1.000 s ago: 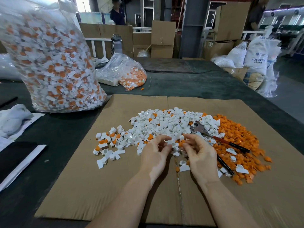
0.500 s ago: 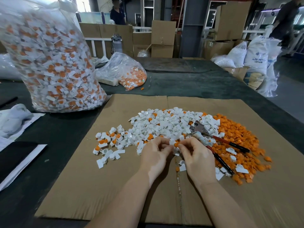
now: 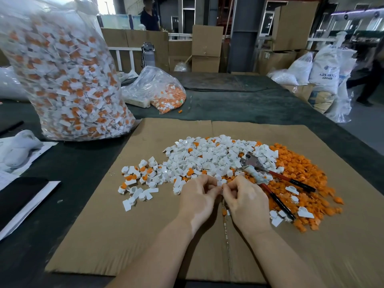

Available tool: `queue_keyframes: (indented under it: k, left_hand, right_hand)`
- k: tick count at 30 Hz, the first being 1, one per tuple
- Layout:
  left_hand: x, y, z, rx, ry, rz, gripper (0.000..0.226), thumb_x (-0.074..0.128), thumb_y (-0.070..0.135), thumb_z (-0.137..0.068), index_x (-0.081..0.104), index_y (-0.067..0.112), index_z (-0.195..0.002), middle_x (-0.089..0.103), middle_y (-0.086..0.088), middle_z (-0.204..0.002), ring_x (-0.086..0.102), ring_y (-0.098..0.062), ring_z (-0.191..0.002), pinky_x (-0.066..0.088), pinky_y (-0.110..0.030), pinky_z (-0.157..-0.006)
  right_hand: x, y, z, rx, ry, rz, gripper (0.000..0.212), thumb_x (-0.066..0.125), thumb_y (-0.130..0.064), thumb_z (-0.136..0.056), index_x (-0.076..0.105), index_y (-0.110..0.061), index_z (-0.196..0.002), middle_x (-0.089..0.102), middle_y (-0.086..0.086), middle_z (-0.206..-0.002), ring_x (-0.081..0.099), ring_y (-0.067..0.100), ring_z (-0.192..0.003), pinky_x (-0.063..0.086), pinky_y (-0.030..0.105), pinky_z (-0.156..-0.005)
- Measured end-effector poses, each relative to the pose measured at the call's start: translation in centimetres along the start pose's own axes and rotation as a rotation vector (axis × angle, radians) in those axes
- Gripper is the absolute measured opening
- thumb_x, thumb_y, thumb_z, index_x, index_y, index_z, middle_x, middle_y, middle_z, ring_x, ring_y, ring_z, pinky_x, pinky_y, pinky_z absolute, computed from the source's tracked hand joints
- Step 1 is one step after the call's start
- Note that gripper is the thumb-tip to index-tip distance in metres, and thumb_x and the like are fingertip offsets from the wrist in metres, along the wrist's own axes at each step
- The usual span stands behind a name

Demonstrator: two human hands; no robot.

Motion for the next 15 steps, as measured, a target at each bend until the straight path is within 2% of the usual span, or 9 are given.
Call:
queue_keyframes:
  k: [2,3,5,7,11,15]
  left_hand:
    - [-0.05,-0.34,-0.13,-0.028,-0.001,0.061,0.010,0.067,0.012,-0.084,0.064,0.018,-0.077,0.064,-0.005,-0.070,0.063,-0.022,-0.072,0.054,-0.035,-0.073]
    - [-0.10,-0.47,-0.16,-0.045,0.001,0.110,0.008,0.066,0.010,-0.085,0.064,0.015,-0.079,0.064,-0.010,-0.072,0.064,-0.029,-0.075,0.054,-0.045,-0.078]
    - [-0.34,-0.74,-0.21,-0.072,0.019,0.204,0.008,0.064,0.006,-0.086,0.063,0.013,-0.081,0.061,-0.012,-0.072,0.063,-0.034,-0.076,0.052,-0.055,-0.082]
    - [-0.40,-0.98,-0.27,-0.087,0.026,0.251,0.006,0.064,0.005,-0.086,0.065,0.011,-0.086,0.061,-0.012,-0.075,0.064,-0.037,-0.080,0.051,-0.057,-0.083]
    - [-0.40,-1.04,-0.43,-0.080,0.022,0.249,0.007,0.064,0.005,-0.085,0.066,0.010,-0.090,0.066,-0.021,-0.084,0.065,-0.039,-0.085,0.051,-0.056,-0.084]
    - [-0.41,-1.03,-0.44,-0.072,0.020,0.238,0.009,0.064,0.005,-0.084,0.066,0.013,-0.084,0.063,-0.010,-0.073,0.065,-0.034,-0.080,0.050,-0.057,-0.084]
  right_hand:
    - [0.25,0.22,-0.03,0.011,-0.029,-0.042,0.016,0.072,-0.012,-0.080,0.061,-0.008,-0.069,0.060,-0.001,-0.060,0.056,0.019,-0.057,0.039,0.027,-0.053]
    - [0.40,0.34,-0.06,0.020,-0.048,-0.085,0.012,0.070,-0.014,-0.082,0.064,-0.009,-0.073,0.062,-0.002,-0.064,0.057,0.017,-0.060,0.042,0.027,-0.054]
    - [0.28,0.72,-0.12,0.055,-0.048,-0.204,0.006,0.066,-0.014,-0.086,0.067,-0.011,-0.081,0.063,-0.004,-0.070,0.058,0.013,-0.066,0.048,0.029,-0.059]
    - [-0.15,1.08,-0.20,0.081,-0.012,-0.294,0.005,0.065,-0.009,-0.085,0.067,-0.011,-0.089,0.063,-0.004,-0.077,0.059,0.012,-0.072,0.050,0.026,-0.064]
    - [0.22,0.57,-0.27,0.035,-0.056,-0.312,0.024,0.068,0.000,-0.080,0.067,-0.012,-0.101,0.055,-0.008,-0.083,0.054,0.006,-0.074,0.042,0.006,-0.067]
    - [0.46,0.30,-0.38,0.002,-0.083,-0.360,0.031,0.070,-0.003,-0.080,0.069,-0.019,-0.107,0.054,-0.011,-0.086,0.052,0.004,-0.077,0.040,0.004,-0.068]
Point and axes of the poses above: each hand's wrist, its own z-axis away from the middle knuckle, its own x-axis out of the palm, y = z × x, the point moved 10 cm from there along -z, towards the middle knuckle
